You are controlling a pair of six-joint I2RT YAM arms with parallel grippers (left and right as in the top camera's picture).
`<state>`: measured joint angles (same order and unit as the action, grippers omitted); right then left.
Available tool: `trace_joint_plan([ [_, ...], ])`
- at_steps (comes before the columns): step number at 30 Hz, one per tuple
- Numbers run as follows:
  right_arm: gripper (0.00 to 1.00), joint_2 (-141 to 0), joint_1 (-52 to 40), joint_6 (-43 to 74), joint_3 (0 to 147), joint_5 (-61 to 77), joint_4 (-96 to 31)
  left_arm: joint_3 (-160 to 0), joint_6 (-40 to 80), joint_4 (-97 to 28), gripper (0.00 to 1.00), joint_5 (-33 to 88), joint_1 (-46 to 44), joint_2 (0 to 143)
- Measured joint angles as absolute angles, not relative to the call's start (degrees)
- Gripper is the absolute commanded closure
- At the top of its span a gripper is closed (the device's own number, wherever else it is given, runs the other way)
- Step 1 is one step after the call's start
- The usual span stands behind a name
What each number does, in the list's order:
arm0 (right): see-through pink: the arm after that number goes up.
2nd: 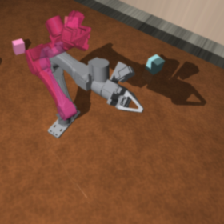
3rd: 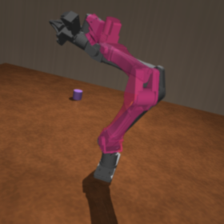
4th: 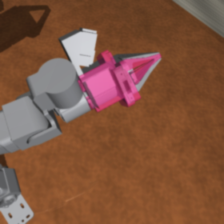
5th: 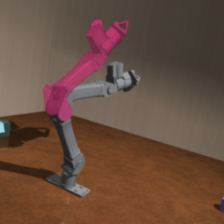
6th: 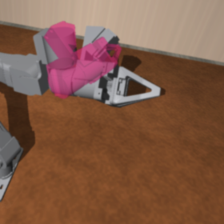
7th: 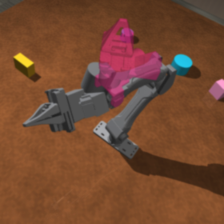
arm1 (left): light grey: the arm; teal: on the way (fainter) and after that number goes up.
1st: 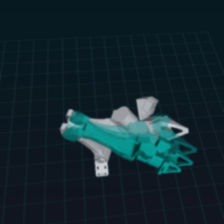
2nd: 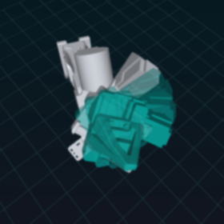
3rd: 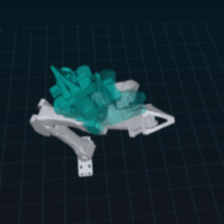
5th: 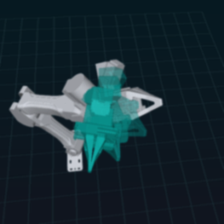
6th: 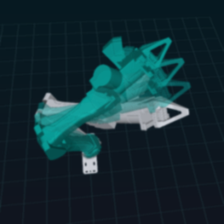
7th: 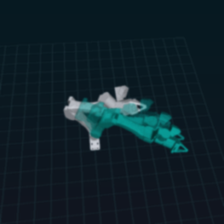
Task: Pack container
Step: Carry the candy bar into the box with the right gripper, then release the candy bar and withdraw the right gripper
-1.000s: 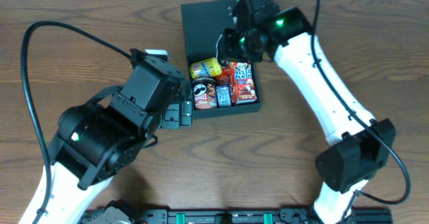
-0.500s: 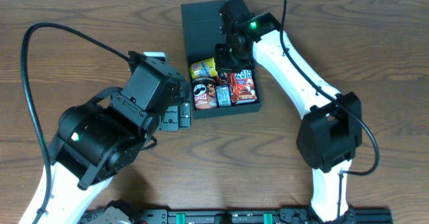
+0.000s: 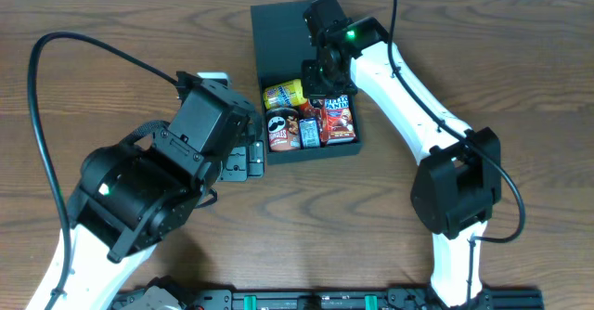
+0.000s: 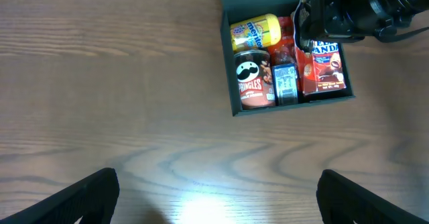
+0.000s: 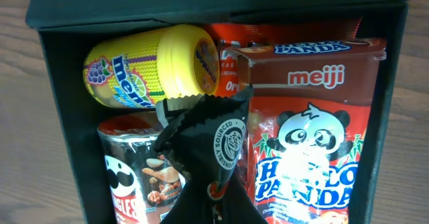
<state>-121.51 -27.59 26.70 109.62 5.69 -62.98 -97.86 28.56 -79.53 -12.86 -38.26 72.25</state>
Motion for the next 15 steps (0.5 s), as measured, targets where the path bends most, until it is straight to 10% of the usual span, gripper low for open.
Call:
trace_joint_plan([
  [15,0.98,-121.51,-27.66,26.72,105.95,5.48,-58.46,-97.86,28.93,-79.55,0.05,-12.86,-38.26,72.25],
])
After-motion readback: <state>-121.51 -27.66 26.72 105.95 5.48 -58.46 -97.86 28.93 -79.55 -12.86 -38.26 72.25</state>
